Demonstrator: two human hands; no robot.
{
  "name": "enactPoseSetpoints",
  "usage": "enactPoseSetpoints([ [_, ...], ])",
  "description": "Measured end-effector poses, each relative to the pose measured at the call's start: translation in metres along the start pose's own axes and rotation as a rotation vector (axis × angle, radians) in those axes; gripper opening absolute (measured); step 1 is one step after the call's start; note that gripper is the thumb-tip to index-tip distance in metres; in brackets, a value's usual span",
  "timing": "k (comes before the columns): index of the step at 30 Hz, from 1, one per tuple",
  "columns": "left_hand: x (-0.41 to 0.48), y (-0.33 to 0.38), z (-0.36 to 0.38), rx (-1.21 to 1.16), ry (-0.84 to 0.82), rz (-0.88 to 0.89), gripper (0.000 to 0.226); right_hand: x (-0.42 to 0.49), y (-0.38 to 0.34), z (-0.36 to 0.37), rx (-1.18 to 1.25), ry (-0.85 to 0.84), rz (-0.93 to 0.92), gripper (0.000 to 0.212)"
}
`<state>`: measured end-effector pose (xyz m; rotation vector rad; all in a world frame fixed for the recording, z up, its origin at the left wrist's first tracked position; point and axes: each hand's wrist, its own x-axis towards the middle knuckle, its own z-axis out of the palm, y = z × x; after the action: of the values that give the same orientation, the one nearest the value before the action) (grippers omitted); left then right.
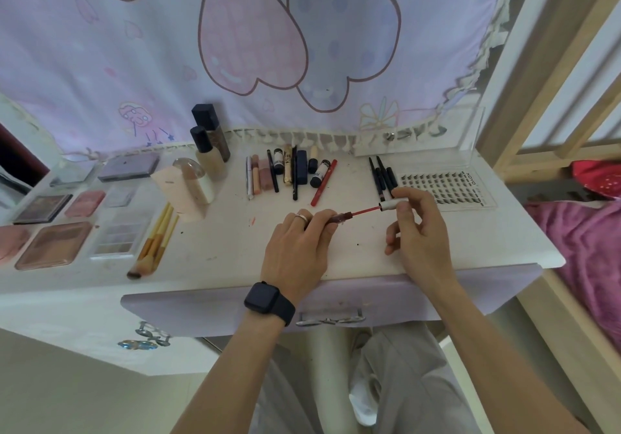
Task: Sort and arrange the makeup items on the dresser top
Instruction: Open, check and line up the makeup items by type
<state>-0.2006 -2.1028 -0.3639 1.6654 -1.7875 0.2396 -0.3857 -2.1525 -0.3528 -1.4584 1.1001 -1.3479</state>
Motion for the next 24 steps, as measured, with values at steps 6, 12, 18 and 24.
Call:
enactPoseSetpoints([
  [6, -0.0007, -0.001, 0.0012, 0.097, 0.05, -0.008, 0.034, -0.0019, 0.0018, 0.0003, -0.016, 0.046, -0.036, 0.024],
  [12, -0.0019, -0.0023, 0.0031, 0.165, 0.13, -0.018, 0.024, -0.0018, 0.0038, -0.0005, -0.055, 0.069, -0.036, 0.02],
  [18, -0.003, -0.0033, 0.0043, 0.159, 0.135, -0.046, 0.02, -0.002, -0.0007, 0.0011, -0.016, 0.081, -0.013, 0.017],
  [24, -0.0037, -0.0012, 0.0034, 0.144, 0.118, -0.096, 0.022, -0.0022, -0.0006, 0.0022, -0.024, 0.093, -0.001, 0.015],
])
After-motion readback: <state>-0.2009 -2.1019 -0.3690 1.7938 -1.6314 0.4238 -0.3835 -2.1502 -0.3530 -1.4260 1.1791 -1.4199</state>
